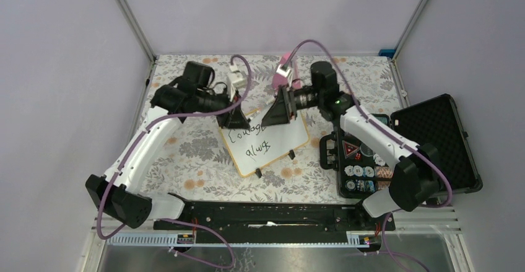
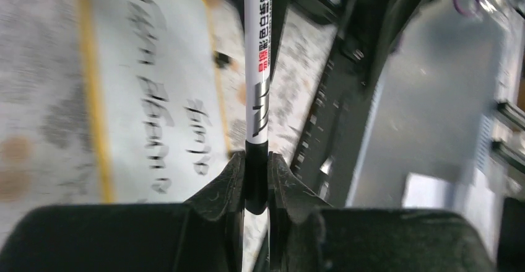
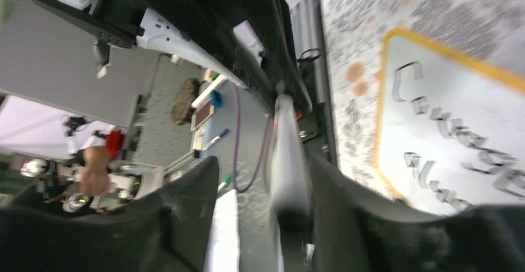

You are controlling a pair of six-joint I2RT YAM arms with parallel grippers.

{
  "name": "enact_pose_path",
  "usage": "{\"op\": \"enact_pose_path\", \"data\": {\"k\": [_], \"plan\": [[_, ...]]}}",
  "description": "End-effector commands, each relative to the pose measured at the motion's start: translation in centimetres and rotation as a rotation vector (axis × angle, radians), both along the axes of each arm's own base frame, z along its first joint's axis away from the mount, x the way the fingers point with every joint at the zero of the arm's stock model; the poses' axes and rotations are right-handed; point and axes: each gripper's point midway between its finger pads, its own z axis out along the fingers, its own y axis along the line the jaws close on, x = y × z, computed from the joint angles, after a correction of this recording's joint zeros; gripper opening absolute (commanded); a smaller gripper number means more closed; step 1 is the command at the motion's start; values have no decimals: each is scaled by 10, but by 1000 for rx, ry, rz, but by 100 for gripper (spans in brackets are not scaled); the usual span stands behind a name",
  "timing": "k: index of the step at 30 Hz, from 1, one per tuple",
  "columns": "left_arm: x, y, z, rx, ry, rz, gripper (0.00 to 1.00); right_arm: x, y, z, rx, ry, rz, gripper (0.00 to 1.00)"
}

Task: Write a sentence on the whiteboard
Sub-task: Place the whiteboard marker at the center of the board.

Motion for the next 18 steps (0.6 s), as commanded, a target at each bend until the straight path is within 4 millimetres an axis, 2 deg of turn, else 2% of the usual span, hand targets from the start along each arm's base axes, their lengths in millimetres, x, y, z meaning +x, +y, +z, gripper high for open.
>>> {"op": "enact_pose_path", "data": {"k": [1,2,4,6,8,11,13,16,18], "plan": [[50,17,51,-158,-266,67,0,37,-41,69,98,-153,-98,75],[56,28,52,-151,-276,102,0,45,-51,82,110,-178,-130,85],[73,48,51,-110,-295,193,0,65,-71,100,124,-214,-204,97],[93,73,39,-52,-284,285,0,86,-92,110,124,-238,-290,100],[118,110,20,20,-255,422,0,105,-114,110,114,-237,-374,100],[146,173,-20,140,-188,607,1,125,-144,92,87,-203,-470,100],[150,209,-56,202,-105,689,4,130,-160,73,66,-177,-510,100],[144,245,-106,287,-15,744,6,133,-182,36,-1,-152,-577,99],[134,253,-134,318,32,744,7,130,-189,11,-74,-155,-607,100]]}}
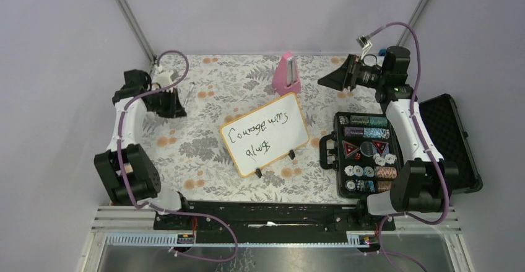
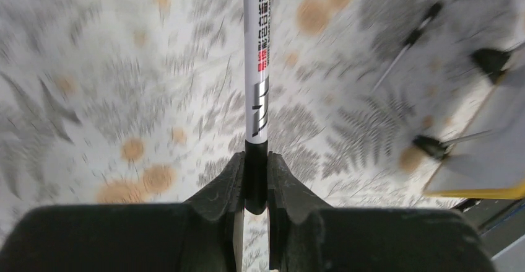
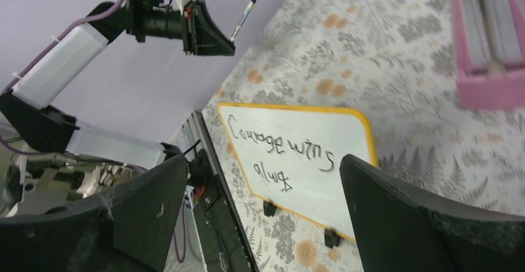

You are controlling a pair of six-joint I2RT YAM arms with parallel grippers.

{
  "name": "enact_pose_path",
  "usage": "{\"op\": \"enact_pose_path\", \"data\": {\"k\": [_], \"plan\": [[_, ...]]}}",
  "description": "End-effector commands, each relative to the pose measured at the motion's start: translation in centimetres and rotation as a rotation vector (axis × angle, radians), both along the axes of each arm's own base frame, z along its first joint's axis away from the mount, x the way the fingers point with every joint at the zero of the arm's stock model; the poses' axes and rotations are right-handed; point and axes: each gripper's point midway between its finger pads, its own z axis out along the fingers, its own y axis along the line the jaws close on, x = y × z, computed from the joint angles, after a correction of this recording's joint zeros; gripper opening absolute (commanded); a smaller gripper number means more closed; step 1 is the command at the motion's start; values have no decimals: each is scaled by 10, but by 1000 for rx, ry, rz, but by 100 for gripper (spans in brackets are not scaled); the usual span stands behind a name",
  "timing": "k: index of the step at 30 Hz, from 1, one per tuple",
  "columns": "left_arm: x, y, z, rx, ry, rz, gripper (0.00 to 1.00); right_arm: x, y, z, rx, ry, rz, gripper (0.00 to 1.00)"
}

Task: Write a sentence on the whiteboard
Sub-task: Place the whiteboard marker at the center of the board, then reset both arms

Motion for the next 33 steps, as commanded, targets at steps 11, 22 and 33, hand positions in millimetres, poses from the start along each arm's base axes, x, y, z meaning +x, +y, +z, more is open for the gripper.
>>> {"op": "enact_pose_path", "data": {"k": [11,22,33], "plan": [[-46,27,-144,96,277,30,17,-28,-23,-100,-202,58,-83,100],[-38,24,-111,63,257,-3,96,-22,-27,-97,-238,34,-96,100],[53,44,68,-11,-92,159,99,35,-68,-51,-313,-58,-245,100]]}}
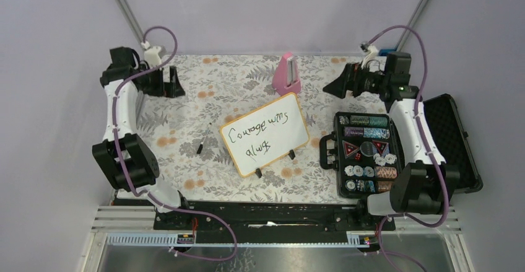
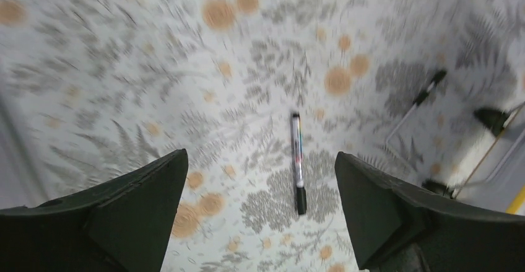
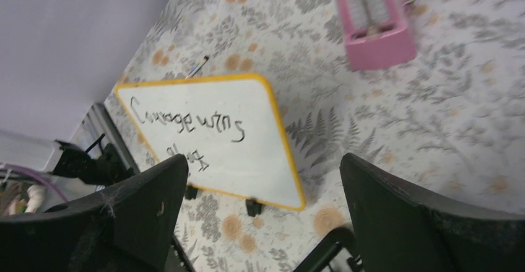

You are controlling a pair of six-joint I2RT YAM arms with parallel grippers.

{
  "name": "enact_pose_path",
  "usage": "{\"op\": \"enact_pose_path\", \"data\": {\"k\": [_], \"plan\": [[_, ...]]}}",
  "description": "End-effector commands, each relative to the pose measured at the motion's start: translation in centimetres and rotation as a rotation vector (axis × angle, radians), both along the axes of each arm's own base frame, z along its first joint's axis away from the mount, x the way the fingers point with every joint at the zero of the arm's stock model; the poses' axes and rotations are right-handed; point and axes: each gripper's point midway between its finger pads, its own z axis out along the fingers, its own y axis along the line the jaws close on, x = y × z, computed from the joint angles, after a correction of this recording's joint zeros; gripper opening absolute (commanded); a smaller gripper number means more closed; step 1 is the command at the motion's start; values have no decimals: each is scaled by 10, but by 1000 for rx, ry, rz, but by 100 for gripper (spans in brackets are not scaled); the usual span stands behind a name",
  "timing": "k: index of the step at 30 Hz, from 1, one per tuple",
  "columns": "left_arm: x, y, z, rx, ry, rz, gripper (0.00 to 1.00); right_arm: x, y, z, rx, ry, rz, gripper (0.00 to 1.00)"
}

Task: Write a sentence on the whiteboard
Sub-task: Reset both arms

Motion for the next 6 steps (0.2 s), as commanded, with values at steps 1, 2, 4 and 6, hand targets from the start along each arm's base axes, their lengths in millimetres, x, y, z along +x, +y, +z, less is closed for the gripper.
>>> {"op": "enact_pose_path", "data": {"k": [1,2,4,6], "plan": [[22,6,71,-46,-145,89,99,37,-35,28,-39,-79,-99,100],[28,12,79,-43,-169,111,99,44,-43,31,-41,-85,-119,99],[36,23,86,-43,-206,155,99,56,-57,34,-54,-94,-155,100],[41,29,83,-35,-213,192,99,64,-65,30,-65,-88,-182,100]]}}
